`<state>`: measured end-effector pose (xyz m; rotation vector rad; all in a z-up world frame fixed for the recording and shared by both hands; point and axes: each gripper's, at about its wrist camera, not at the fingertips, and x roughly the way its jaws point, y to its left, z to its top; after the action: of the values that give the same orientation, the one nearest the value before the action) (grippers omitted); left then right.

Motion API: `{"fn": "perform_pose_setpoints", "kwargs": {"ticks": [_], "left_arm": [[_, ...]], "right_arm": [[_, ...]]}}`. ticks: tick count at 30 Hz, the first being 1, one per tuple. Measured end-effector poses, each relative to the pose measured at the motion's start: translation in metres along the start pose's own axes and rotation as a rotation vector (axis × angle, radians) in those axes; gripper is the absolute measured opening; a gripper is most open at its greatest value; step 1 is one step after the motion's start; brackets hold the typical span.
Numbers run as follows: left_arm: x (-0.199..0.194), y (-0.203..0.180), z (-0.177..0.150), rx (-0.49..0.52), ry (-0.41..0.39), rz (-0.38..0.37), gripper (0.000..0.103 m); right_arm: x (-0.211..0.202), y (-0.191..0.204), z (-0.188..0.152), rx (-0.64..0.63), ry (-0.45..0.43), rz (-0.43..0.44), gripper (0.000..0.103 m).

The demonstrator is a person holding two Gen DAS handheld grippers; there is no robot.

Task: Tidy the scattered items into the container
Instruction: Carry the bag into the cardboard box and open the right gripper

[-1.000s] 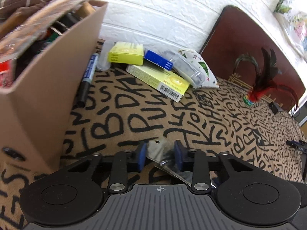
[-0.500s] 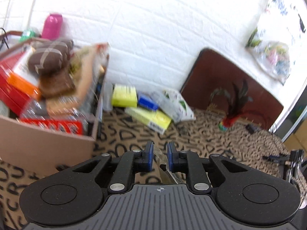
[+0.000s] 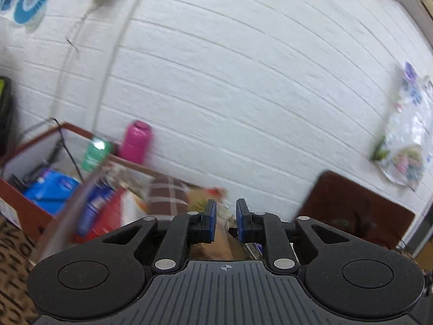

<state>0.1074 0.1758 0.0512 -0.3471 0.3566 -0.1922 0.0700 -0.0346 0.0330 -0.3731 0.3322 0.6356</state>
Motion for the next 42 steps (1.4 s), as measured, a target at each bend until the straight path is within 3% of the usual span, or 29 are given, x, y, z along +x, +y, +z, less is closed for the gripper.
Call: {"fn": "perform_pose_setpoints", "kwargs": {"ticks": [6, 7, 9, 10, 12, 14, 18, 24, 29, 31, 36, 38, 39, 41, 42], "left_arm": [[0.018, 0.062, 0.034, -0.024, -0.027, 0.086, 0.013], [0.023, 0.072, 0.036, -0.030, -0.027, 0.093, 0.017], [0.037, 0.090, 0.040, -0.045, -0.010, 0.096, 0.039], [0.047, 0.098, 0.038, -0.060, 0.016, 0.099, 0.058], [0.060, 0.111, 0.031, -0.080, 0.054, 0.142, 0.084], [0.060, 0.120, 0.021, -0.038, 0.056, 0.158, 0.083], [0.054, 0.130, 0.010, -0.037, 0.055, 0.141, 0.083], [0.049, 0.124, 0.007, -0.036, 0.082, 0.110, 0.083], [0.054, 0.111, 0.005, 0.006, 0.119, 0.079, 0.072], [0.062, 0.109, 0.005, 0.009, 0.140, 0.085, 0.066], [0.084, 0.113, 0.005, 0.008, 0.174, 0.134, 0.065], [0.081, 0.112, 0.003, 0.015, 0.166, 0.121, 0.070], [0.078, 0.110, 0.001, 0.021, 0.155, 0.114, 0.080], [0.069, 0.104, -0.002, 0.037, 0.118, 0.124, 0.094], [0.064, 0.100, -0.004, 0.050, 0.096, 0.131, 0.101]], "right_arm": [[0.064, 0.029, 0.040, 0.000, -0.026, 0.040, 0.023], [0.075, 0.034, 0.044, -0.009, -0.026, 0.034, 0.023], [0.098, 0.042, 0.049, -0.020, -0.027, 0.019, 0.023], [0.110, 0.044, 0.049, -0.028, -0.034, 0.015, 0.024], [0.130, 0.052, 0.046, -0.073, 0.000, 0.016, 0.034], [0.132, 0.057, 0.039, -0.102, 0.004, 0.024, 0.058], [0.118, 0.058, 0.023, -0.123, -0.021, 0.004, 0.059], [0.110, 0.055, 0.013, -0.103, 0.018, 0.029, 0.050], [0.122, 0.061, 0.016, -0.109, 0.042, 0.057, 0.026], [0.129, 0.062, 0.020, -0.111, 0.035, 0.051, 0.026], [0.148, 0.058, 0.031, -0.095, 0.026, 0.045, 0.028], [0.144, 0.055, 0.031, -0.086, 0.012, 0.053, 0.038], [0.140, 0.054, 0.029, -0.086, 0.001, 0.057, 0.045], [0.133, 0.052, 0.025, -0.087, -0.020, 0.042, 0.080], [0.129, 0.051, 0.022, -0.084, -0.032, 0.029, 0.086]]}}
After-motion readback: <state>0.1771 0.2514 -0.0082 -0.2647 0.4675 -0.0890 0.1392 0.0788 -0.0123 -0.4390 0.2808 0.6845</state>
